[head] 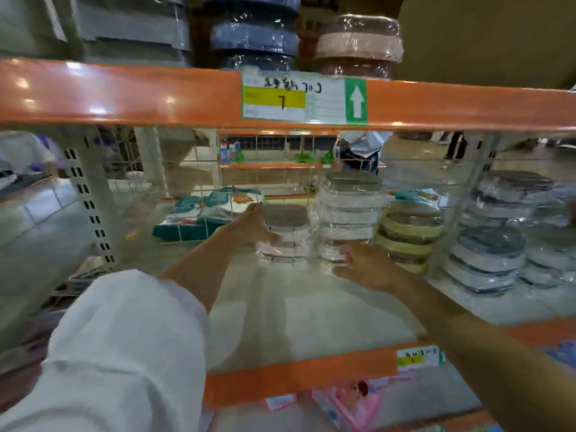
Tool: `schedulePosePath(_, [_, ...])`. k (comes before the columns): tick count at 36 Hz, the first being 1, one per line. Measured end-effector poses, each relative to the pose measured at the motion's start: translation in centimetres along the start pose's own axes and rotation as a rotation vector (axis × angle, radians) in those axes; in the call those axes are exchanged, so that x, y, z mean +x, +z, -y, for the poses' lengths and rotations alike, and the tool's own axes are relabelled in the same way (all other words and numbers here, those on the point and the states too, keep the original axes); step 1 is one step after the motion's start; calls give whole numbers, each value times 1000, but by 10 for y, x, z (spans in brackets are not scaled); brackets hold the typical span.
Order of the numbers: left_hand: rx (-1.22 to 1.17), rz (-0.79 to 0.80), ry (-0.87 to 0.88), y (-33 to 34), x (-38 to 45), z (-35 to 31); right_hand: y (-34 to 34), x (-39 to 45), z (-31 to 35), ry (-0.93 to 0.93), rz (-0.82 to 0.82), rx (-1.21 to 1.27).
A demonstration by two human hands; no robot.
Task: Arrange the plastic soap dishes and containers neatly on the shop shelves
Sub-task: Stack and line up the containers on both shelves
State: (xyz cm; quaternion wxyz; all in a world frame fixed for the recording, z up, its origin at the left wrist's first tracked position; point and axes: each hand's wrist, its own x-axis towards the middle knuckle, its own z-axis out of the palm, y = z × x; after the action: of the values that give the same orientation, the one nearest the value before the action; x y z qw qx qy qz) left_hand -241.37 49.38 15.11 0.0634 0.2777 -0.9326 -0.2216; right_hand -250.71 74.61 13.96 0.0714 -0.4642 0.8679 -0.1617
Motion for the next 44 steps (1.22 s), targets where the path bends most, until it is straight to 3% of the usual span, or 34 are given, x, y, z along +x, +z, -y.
schedulePosePath(9, [129,12,-8,-2,4,6,9,-4,11,54,2,-8])
schedulePosePath(19, [48,-35,-62,-12,-23,29,14,11,43,-34,11,12])
schedulePosePath(24, [25,-130,-144,-28,-47,68,24,41,73,-84,42,-115])
schedulePosePath(29, [73,-126,-214,-37,-65,95,35,72,95,-113,-3,-225])
schedulePosePath(39, [116,-133,-164,-45,-90,109,42,106,96,79,82,-234])
schedulePosePath(44, [98,-131,-144,-47,-95,108,41,108,93,83,82,-325])
